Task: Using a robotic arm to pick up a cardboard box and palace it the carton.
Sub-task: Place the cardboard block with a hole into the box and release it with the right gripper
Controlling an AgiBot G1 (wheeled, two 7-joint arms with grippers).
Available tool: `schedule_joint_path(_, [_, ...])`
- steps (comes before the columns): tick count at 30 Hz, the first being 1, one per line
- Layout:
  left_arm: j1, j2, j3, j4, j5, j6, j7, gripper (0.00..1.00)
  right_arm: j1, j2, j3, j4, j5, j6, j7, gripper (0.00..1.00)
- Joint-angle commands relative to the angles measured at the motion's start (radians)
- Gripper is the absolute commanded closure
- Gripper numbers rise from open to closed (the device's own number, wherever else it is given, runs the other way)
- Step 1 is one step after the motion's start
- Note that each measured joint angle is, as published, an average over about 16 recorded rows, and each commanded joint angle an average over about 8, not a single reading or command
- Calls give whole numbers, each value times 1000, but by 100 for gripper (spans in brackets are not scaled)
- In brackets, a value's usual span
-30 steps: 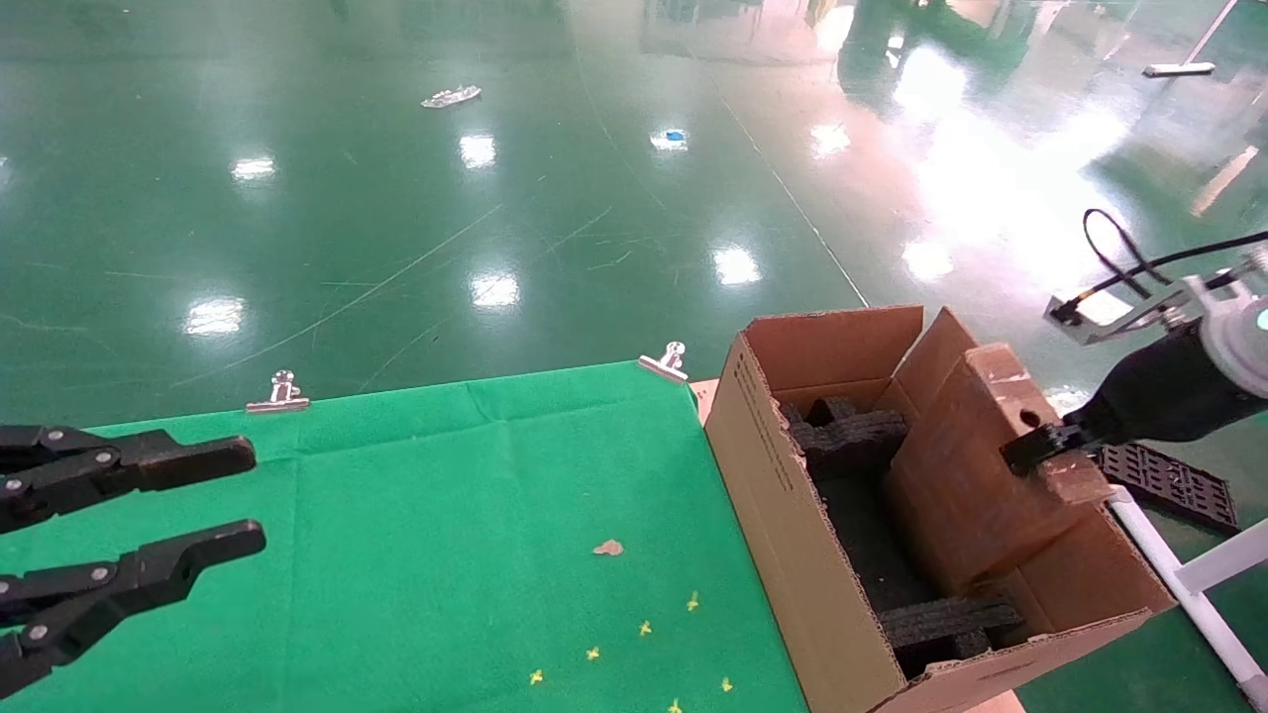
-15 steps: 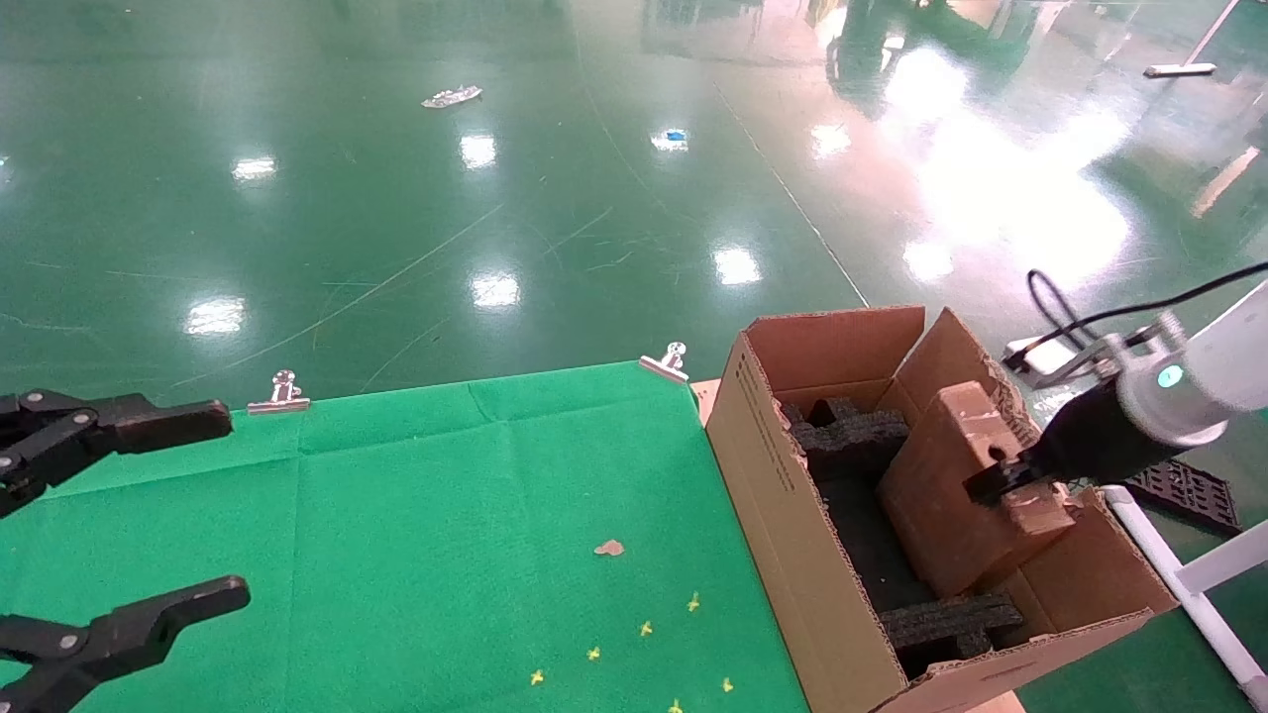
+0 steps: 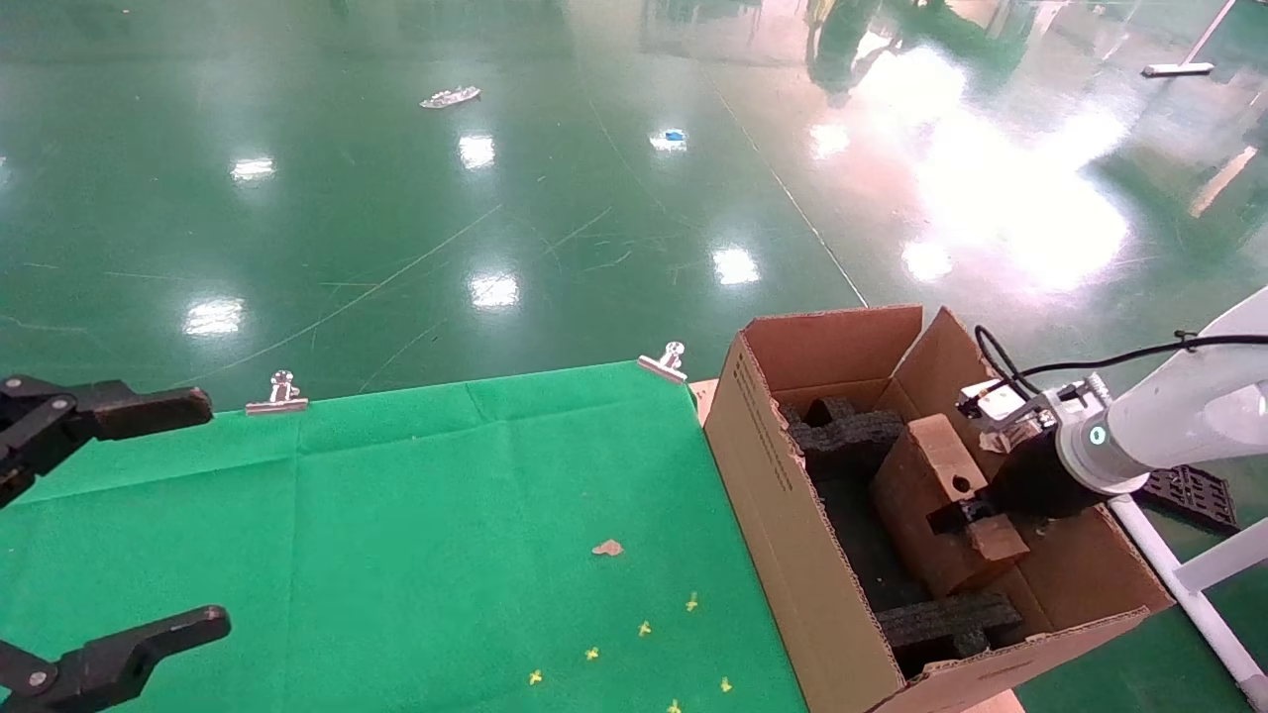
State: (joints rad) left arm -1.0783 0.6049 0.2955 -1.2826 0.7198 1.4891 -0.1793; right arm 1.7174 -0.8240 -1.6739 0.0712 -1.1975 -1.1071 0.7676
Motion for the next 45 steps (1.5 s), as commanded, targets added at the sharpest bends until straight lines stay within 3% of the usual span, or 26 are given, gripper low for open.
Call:
schedule_joint_path(1, [0, 0, 0, 0, 0, 0, 0, 0, -18, -5, 3, -6, 5, 17, -10, 90])
schedule_joint_path(7, [0, 0, 0, 0, 0, 0, 0, 0, -17, 0, 9, -18, 13, 9, -39, 15])
schedule_joint_path(8, [0, 0, 1, 0, 0, 0, 0, 0, -15, 1, 8, -20, 12, 6, -44, 4])
schedule_joint_path(9, [0, 0, 1, 0, 0, 0, 0, 0, -11, 1, 8, -22, 11, 3, -47, 0])
schedule_joint_path(37, [0, -1, 2, 0, -1, -1, 1, 0, 48, -25, -14, -56, -21, -25, -63, 0])
schedule_joint_path(45, [-1, -1, 3, 0, -2, -1, 1, 0, 125, 0, 3, -44, 2, -35, -114, 0])
